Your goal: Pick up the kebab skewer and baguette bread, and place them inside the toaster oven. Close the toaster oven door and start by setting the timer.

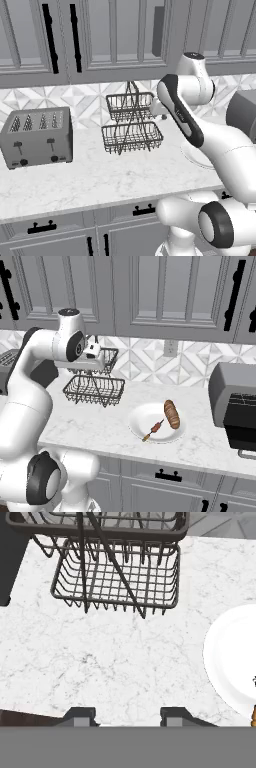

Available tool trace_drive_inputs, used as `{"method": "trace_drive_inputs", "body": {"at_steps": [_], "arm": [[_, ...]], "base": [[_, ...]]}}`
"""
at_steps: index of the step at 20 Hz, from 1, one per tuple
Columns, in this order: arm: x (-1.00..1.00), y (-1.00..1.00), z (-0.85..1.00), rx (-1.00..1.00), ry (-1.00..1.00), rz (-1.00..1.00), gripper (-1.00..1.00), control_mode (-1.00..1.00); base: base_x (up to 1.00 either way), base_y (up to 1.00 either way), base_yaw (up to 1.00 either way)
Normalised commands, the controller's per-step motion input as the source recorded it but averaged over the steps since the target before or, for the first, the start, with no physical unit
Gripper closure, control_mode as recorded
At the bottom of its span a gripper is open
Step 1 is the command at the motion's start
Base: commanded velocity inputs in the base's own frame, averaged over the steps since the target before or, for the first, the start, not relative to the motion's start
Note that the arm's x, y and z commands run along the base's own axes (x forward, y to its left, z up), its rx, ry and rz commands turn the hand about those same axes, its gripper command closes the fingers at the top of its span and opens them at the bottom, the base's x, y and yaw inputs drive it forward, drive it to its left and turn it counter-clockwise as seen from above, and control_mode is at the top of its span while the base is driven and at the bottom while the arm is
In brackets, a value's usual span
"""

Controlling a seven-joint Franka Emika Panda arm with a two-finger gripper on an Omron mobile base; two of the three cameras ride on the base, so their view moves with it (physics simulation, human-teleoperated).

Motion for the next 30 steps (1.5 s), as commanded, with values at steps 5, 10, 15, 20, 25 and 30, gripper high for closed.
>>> {"method": "trace_drive_inputs", "body": {"at_steps": [5, 10, 15, 20, 25, 30], "arm": [[0.00, 0.00, 0.00, 0.00, 0.00, 0.00, -1.00, 1.00], [0.00, 0.00, 0.00, 0.00, 0.00, 0.00, -1.00, 1.00], [0.00, 0.00, 0.00, 0.00, 0.00, 0.00, -1.00, 1.00], [0.00, 0.00, 0.00, 0.00, 0.00, 0.00, -1.00, 1.00], [0.00, 0.00, 0.00, 0.00, 0.00, 0.00, -1.00, 1.00], [0.00, 0.00, 0.00, 0.00, 0.00, 0.00, -1.00, 1.00]], "base": [[0.00, 0.00, 0.00], [-0.24, -0.28, -0.01], [-0.45, -0.83, -0.01], [-0.14, -1.00, -0.03], [0.00, -0.84, -0.02], [0.08, -0.61, -0.04]]}}
